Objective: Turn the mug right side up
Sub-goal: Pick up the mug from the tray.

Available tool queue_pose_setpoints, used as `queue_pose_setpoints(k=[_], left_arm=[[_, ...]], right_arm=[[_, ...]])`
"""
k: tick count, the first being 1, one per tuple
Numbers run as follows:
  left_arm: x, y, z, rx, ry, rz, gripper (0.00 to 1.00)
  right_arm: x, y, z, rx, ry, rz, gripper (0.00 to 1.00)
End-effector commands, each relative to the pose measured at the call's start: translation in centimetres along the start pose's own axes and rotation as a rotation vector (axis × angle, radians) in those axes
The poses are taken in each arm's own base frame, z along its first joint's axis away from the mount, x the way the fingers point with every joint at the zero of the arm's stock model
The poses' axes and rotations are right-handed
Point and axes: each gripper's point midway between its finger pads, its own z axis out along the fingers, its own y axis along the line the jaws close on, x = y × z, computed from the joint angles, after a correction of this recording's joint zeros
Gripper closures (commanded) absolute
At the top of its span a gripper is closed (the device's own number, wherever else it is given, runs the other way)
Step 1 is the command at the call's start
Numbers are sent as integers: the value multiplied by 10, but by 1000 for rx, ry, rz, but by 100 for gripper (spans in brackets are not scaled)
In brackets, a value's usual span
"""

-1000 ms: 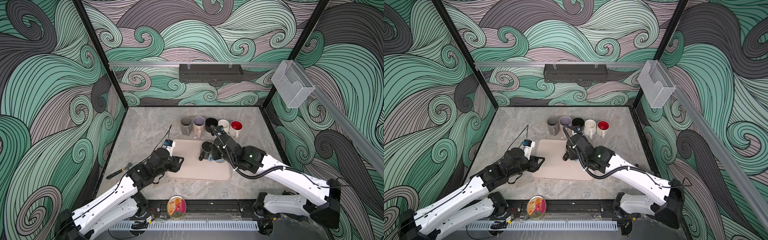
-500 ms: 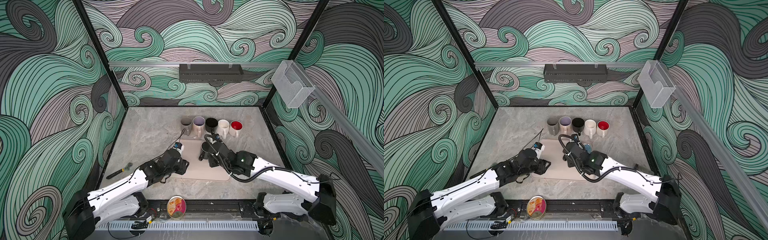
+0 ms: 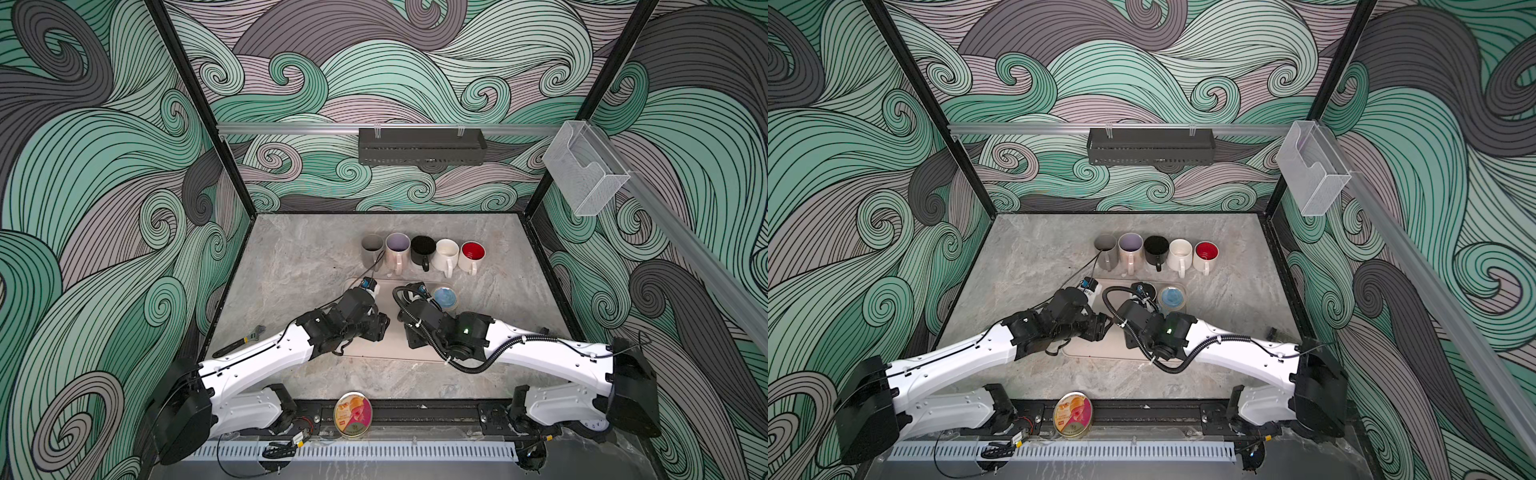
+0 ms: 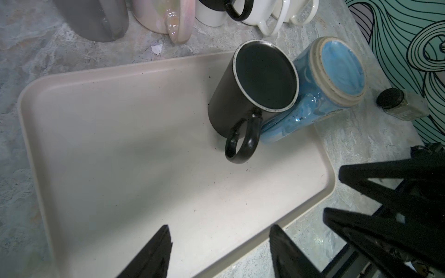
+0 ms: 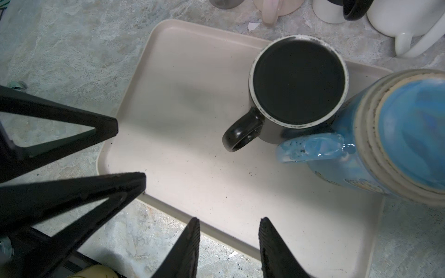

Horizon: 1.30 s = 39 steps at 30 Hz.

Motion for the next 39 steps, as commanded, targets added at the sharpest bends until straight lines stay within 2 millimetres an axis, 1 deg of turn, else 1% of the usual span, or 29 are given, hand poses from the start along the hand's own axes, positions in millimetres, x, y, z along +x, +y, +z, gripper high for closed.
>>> queue_pose_setpoints(k=[1,5,7,11,12,13,16,20,28,39], left_arm=[[-12,-16,4,41,-7,49,39],[-13,-22,17,53,21,83,51],[-15,-25,23,58,34,90,53],[-16,-29,38,56,60,107,54],[-20,-31,39,58,55,108,54],[-15,-28,48,44,82,111,54],[-17,-29,57,36,94,120,53],[-20,-28,64,18,104,138,52],[-23,-29,76,-4,123,160,53],[-20,-26,92,-32,155,172,53]], right_arm=[[-8,-10,-12,17,-58,66,57],[-11,-19,-20,19,-89,86,57],[-11,-25,-21,26,-96,98,58],[-9,-32,-18,32,-86,111,58],[-9,-32,-18,29,-84,112,58],[-9,-32,-18,31,-82,111,58],[-10,-32,-18,28,-84,115,58],[-9,-34,-17,30,-83,117,59],[-11,-35,-15,25,-87,122,59],[-9,-38,-12,21,-84,130,59]])
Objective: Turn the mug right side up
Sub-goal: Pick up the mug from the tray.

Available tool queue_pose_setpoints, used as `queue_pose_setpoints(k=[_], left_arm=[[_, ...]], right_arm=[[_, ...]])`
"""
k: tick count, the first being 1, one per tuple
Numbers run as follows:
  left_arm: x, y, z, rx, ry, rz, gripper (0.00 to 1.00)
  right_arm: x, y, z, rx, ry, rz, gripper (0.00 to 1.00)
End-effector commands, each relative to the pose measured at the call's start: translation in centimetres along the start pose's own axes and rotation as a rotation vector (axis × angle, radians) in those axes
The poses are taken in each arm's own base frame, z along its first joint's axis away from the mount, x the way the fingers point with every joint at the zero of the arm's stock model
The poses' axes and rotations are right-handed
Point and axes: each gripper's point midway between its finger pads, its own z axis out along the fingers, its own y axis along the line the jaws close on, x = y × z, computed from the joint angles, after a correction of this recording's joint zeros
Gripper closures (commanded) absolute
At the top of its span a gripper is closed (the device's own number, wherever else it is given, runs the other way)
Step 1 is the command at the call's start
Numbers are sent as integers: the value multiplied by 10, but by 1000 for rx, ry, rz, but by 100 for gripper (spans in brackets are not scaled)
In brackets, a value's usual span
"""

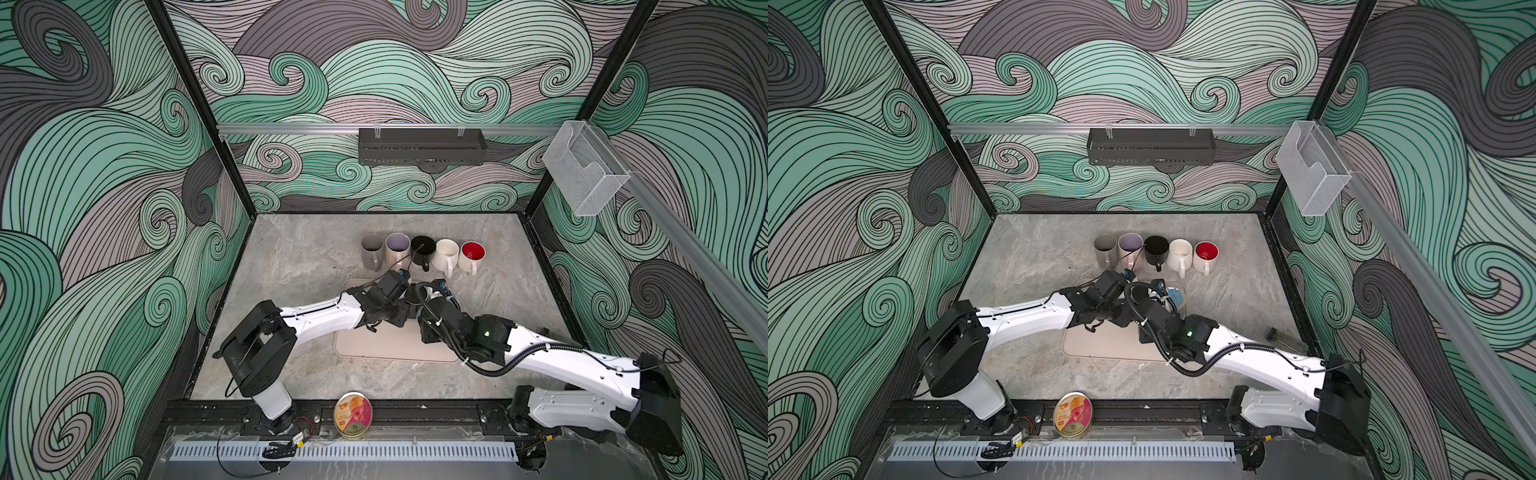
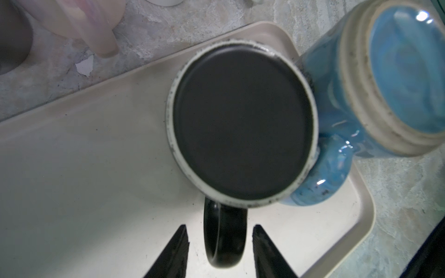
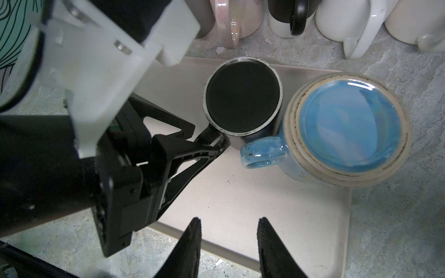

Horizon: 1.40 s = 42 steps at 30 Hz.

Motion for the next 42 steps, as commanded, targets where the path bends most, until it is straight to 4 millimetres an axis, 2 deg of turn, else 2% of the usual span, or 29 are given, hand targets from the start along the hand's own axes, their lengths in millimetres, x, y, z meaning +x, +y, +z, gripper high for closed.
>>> queue_pose_setpoints(k=[1,27,33,38,42], left_arm=[[-5,0,2,-16,3,21,53],[-6,3,18,-51,27,33,56],[-8,3,19,-53,21,32,60],[-7,3,20,-52,23,30,69],[-7,3,18,-57,21,42,72]], right_arm=[[1,-3,1,-2,-3,20,59],[6,-11,5,-4,-2,43,59],[7,-12,6,-3,1,42,59],[8,-12,7,-6,3,44,59],[7,-11,8,-11,3,46,59]])
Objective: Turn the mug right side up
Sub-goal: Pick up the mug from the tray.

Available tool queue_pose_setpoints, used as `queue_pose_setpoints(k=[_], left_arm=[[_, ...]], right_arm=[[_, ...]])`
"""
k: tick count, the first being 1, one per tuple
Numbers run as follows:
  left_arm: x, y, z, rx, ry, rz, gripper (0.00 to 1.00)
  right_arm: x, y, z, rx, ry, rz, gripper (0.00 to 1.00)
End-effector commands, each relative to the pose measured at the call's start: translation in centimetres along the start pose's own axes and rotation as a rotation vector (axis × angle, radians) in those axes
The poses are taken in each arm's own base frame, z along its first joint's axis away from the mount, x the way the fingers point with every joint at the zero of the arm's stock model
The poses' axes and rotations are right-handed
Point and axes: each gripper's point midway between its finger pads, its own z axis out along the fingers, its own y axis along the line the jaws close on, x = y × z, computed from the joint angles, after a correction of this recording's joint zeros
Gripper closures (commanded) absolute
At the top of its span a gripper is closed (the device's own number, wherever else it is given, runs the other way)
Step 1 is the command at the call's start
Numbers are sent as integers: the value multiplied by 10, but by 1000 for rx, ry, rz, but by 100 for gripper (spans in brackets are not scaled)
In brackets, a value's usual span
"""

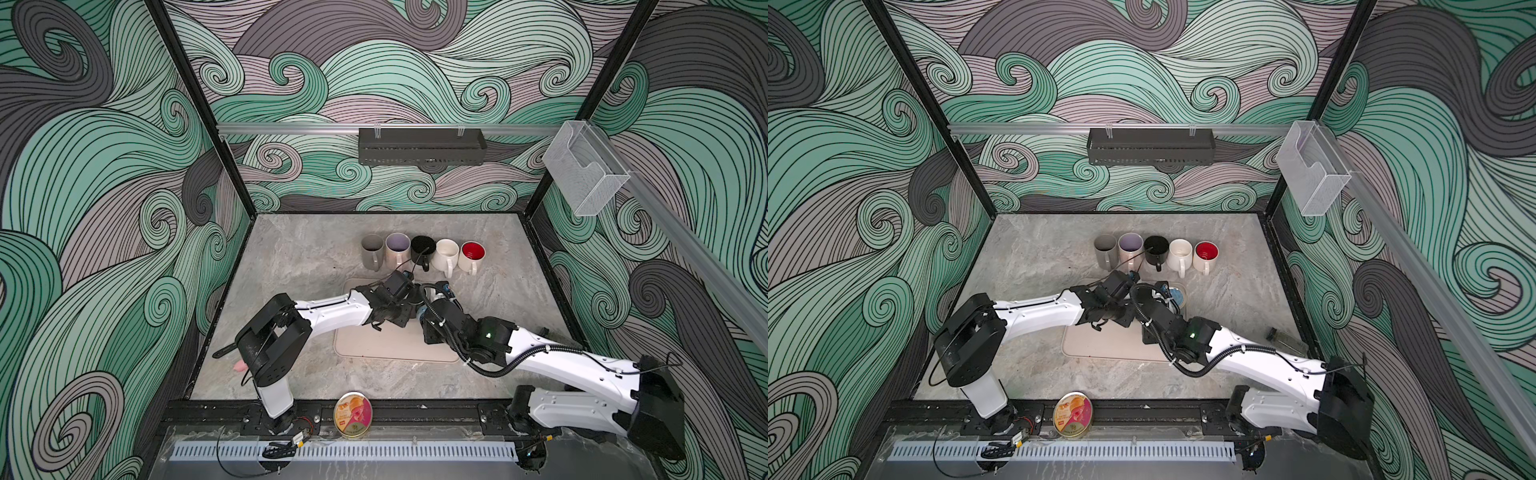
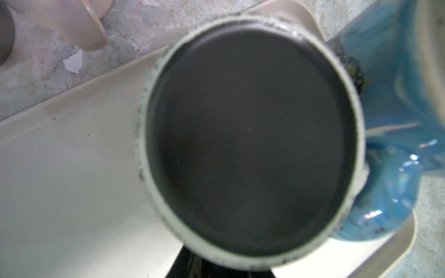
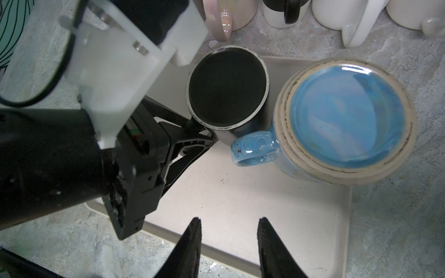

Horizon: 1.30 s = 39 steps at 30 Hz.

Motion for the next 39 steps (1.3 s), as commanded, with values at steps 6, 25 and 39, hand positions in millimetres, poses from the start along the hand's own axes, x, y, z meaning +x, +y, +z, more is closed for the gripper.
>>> queue_pose_setpoints(k=[6,25,39], left_arm=[[-8,-1,-8,-55,-27,49,90],[-13,7,-68,-145,-147,84,100],[-49,-6,-169,37,-466,-59,100]], right_arm=[[2,1,4,-12,7,23,59],[-6,20,-5,-135,-28,73,59],[-30,62,-24,-409,-133,148,59]])
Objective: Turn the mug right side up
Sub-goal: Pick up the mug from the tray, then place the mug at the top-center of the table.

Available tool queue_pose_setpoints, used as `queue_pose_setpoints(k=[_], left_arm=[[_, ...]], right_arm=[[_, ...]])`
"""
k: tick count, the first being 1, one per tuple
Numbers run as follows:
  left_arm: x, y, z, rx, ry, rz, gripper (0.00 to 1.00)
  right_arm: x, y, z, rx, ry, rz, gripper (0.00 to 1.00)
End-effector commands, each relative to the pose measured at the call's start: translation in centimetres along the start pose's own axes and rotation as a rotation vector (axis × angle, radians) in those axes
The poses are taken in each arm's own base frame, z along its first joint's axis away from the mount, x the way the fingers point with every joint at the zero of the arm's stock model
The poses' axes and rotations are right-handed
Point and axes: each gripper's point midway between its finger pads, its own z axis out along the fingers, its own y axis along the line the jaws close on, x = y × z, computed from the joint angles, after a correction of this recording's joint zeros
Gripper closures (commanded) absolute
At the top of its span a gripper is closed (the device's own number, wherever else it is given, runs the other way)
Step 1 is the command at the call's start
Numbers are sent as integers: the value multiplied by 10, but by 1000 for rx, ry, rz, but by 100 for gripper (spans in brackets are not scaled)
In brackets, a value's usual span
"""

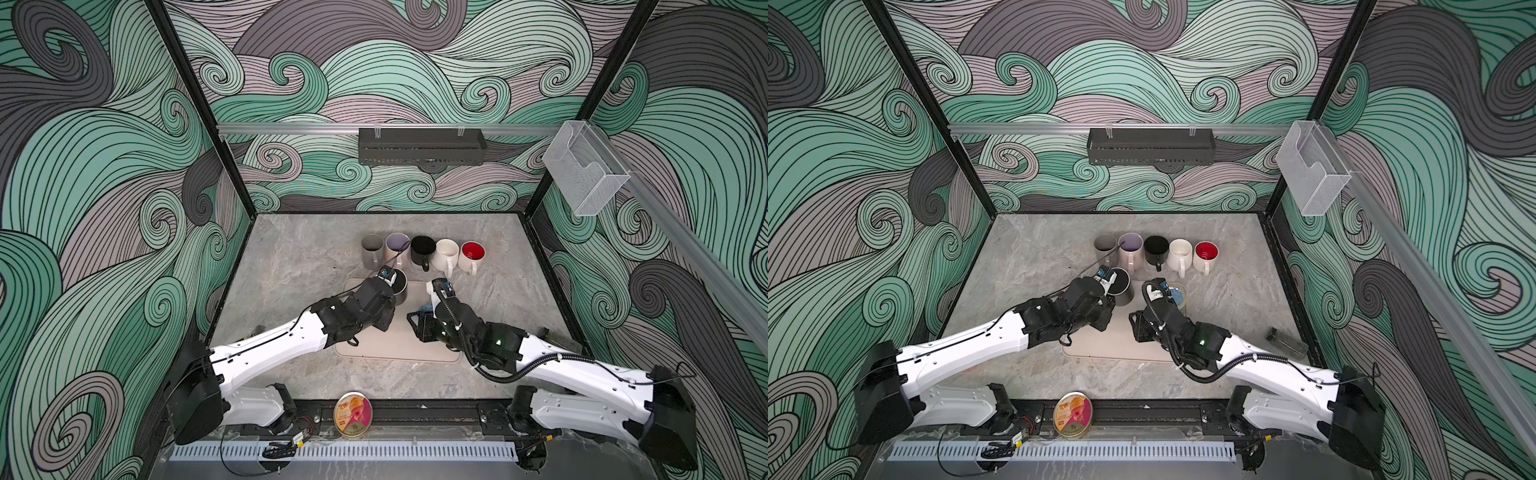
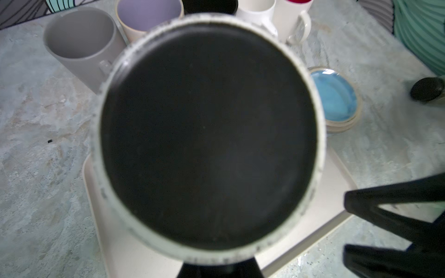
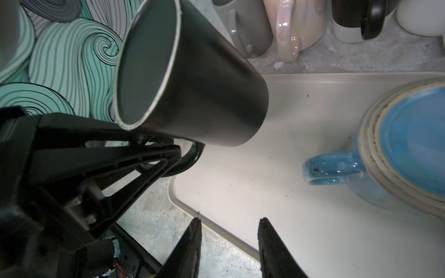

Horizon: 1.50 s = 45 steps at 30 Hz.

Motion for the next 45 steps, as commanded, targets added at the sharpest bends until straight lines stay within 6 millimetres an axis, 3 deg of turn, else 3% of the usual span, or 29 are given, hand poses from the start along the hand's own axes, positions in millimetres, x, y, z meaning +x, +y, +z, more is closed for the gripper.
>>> queue_pose_setpoints(k=[1,10,15,25,33,45], left_arm=[[-51,-18,-33,130,-209,-99,100],[-91,-26,-103,366,-452,-262,100],[-100,-25,-126,519,-531,-373,100],[-112,-24,-146,750,-614,-523,100],[-113,-29,-158,806,-632,-505,100],[-114,-42,-158,905,-608,-512,100]], right_arm=[[-8,16,-1,-114,-54,53,59],[-29,36,-20,-323,-182,136,59],[-41,46,-33,-459,-245,207,58],[-64,74,-60,-642,-310,200,56],[-79,88,-59,-714,-290,215,56],[-97,103,-65,-812,-313,249,58]])
